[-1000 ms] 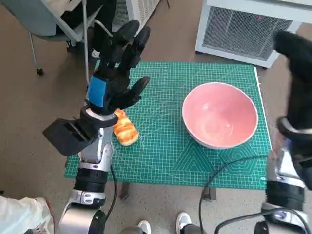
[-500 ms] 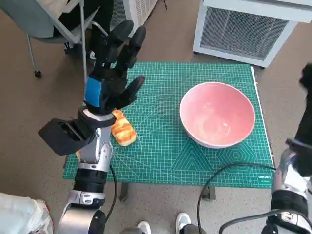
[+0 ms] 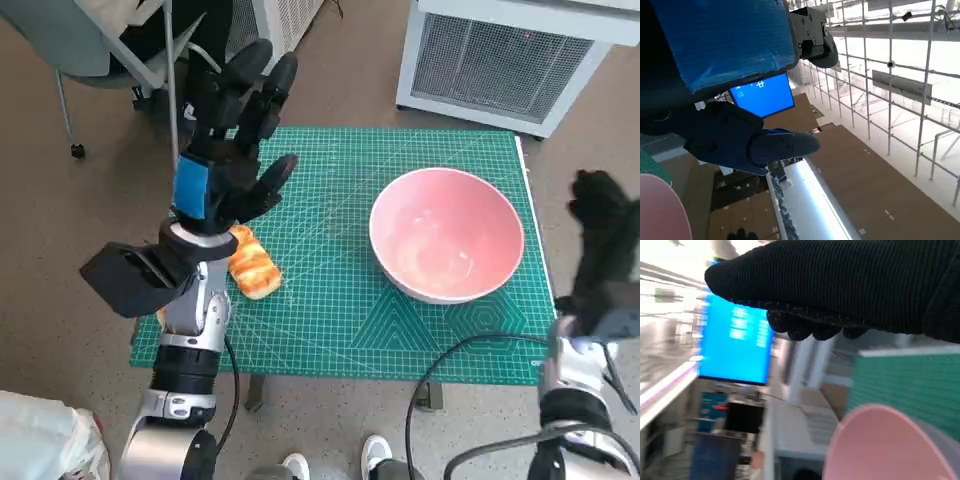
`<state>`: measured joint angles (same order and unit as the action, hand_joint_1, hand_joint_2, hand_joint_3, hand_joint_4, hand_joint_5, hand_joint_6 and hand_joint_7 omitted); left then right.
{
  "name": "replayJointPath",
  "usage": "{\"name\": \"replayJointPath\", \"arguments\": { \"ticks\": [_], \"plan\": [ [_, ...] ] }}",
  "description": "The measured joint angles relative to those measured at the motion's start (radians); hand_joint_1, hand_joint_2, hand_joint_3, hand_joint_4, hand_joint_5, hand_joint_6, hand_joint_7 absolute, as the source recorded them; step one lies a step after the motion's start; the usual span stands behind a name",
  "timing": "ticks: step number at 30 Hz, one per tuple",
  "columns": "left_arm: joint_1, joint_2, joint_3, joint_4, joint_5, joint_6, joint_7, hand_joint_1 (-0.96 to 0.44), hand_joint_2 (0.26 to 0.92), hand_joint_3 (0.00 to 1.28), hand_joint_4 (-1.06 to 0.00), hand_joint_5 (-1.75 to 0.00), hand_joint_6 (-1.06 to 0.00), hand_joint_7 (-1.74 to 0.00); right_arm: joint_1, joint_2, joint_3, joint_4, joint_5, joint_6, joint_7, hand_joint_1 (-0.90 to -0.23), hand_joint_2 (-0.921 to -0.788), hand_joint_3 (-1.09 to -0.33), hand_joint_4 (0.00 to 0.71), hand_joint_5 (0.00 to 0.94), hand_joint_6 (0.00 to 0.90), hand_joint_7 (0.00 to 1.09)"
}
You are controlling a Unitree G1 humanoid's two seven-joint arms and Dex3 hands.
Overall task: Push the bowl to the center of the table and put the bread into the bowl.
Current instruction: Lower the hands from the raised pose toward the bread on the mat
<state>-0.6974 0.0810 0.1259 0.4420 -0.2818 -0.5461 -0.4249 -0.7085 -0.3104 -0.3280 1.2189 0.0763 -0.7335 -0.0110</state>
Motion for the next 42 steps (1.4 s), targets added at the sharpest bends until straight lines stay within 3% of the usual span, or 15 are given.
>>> {"name": "replayJointPath", "arguments": {
  "ticks": [15, 42],
  "plan": [
    [0.027, 0.038, 0.003, -0.028, 0.008, 0.000, 0.003, -0.47, 0.921, 0.32, -0.26, 0.00, -0.07, -0.59, -0.079, 0.082, 0.021, 0.064, -0.002, 0.145, 0.005, -0.500, -0.921, -0.846, 0.239, 0.008, 0.068, 0.42],
    [0.130, 0.103, 0.014, -0.116, 0.071, 0.001, 0.072, -0.53, 0.921, 0.34, -0.27, 0.00, -0.16, -0.39, -0.233, 0.212, 0.007, 0.085, 0.009, 0.254, 0.003, -0.478, -0.921, -0.884, 0.249, 0.007, 0.119, 0.42]
  ]
}}
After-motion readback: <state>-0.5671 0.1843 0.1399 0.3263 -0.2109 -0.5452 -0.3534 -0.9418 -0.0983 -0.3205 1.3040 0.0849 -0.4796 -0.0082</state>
